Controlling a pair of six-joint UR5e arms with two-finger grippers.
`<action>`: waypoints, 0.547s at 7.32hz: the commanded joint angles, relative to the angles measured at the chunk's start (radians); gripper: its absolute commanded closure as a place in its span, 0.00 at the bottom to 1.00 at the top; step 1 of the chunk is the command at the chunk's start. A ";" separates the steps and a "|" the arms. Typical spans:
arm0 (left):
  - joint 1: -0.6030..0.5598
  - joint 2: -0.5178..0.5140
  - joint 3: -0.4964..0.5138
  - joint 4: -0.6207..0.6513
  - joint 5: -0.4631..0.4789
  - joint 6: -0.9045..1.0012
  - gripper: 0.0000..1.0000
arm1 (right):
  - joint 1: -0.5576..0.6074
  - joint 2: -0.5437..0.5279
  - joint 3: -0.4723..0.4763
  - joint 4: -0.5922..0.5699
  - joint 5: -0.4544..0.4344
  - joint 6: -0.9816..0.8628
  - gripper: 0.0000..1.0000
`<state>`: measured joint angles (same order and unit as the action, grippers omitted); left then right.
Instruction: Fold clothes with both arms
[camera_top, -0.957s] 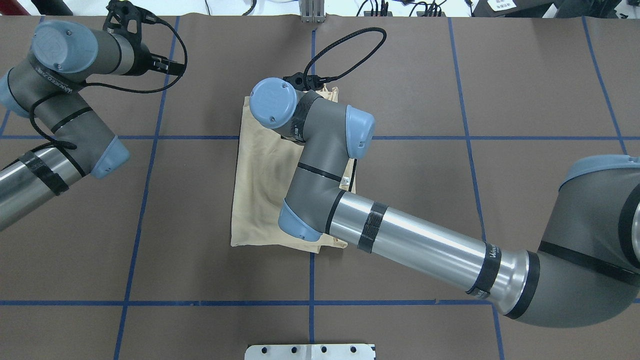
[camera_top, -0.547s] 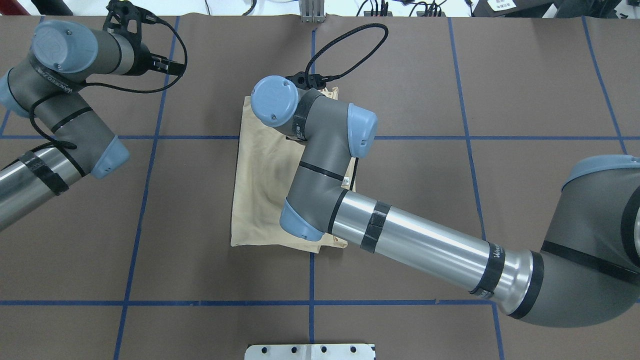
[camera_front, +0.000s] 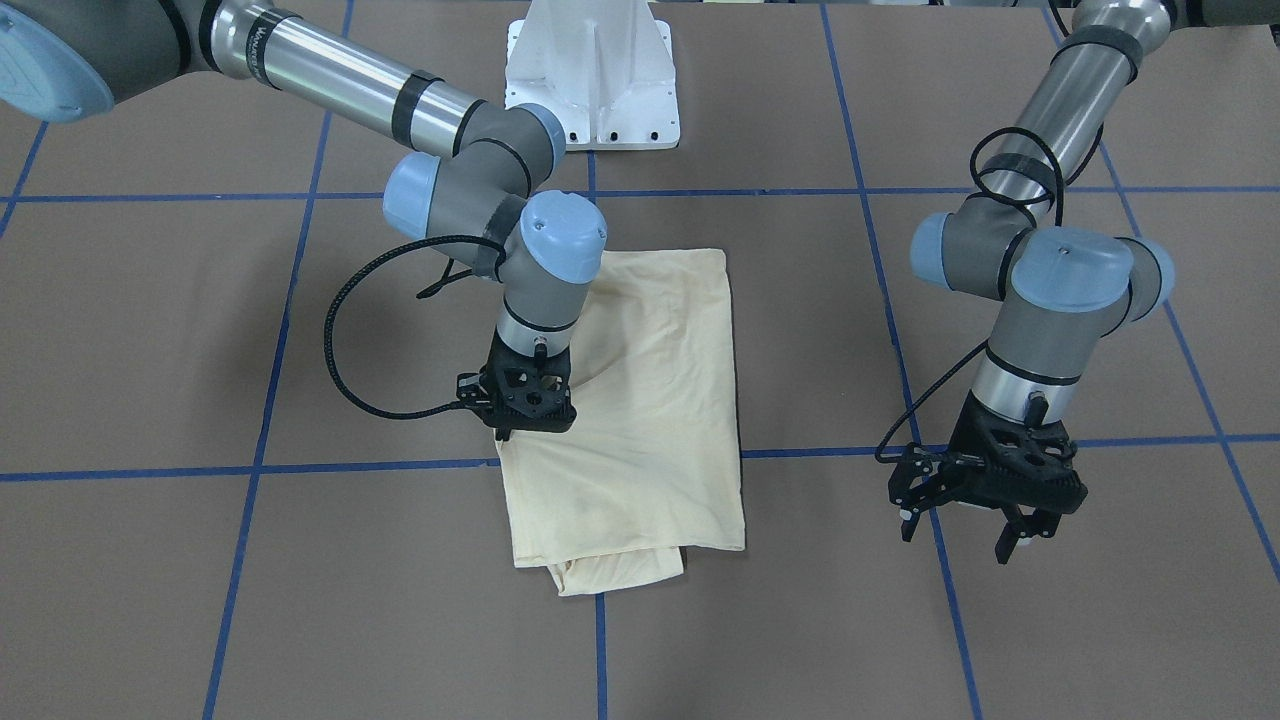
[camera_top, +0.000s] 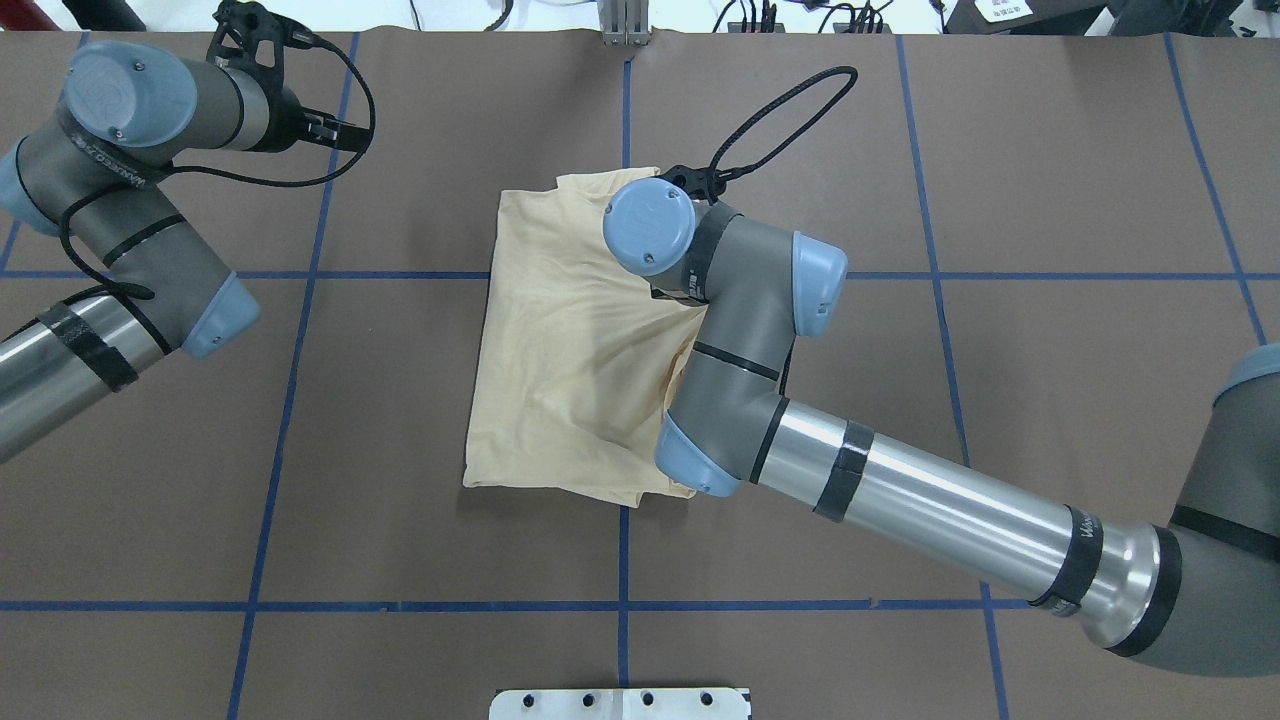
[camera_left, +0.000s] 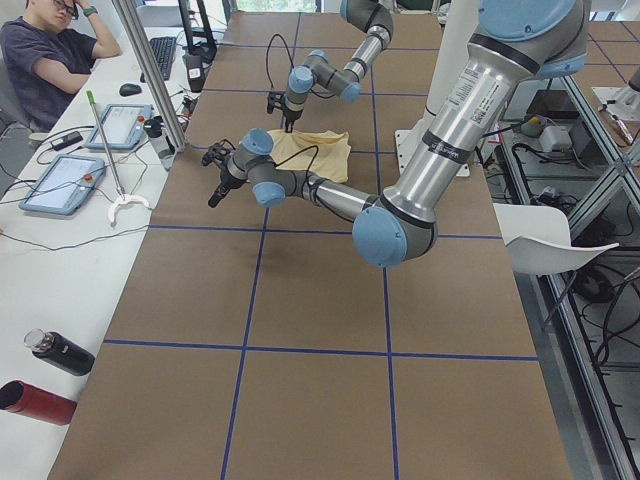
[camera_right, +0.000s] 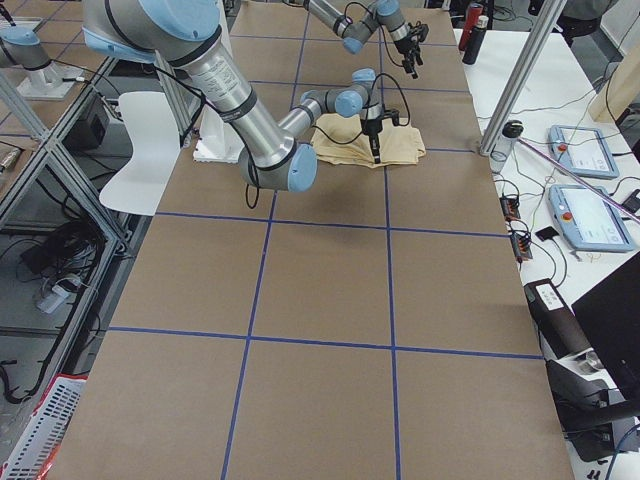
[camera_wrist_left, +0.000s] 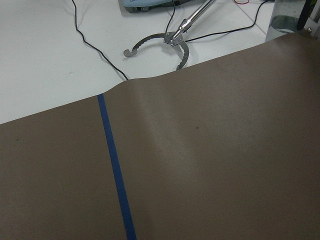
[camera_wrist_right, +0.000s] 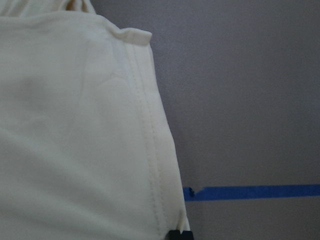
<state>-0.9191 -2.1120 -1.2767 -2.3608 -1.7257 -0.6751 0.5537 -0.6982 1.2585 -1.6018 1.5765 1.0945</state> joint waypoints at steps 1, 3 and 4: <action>0.000 0.000 0.002 0.000 0.000 0.000 0.00 | 0.002 -0.047 0.015 0.087 -0.007 -0.007 0.01; 0.000 0.000 0.002 0.000 0.000 0.000 0.00 | 0.012 -0.037 0.088 0.085 0.006 0.002 0.00; 0.000 0.001 0.004 0.000 0.000 0.000 0.00 | 0.011 -0.040 0.142 0.039 0.013 0.027 0.00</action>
<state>-0.9189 -2.1119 -1.2744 -2.3608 -1.7257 -0.6750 0.5631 -0.7375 1.3409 -1.5293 1.5814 1.1004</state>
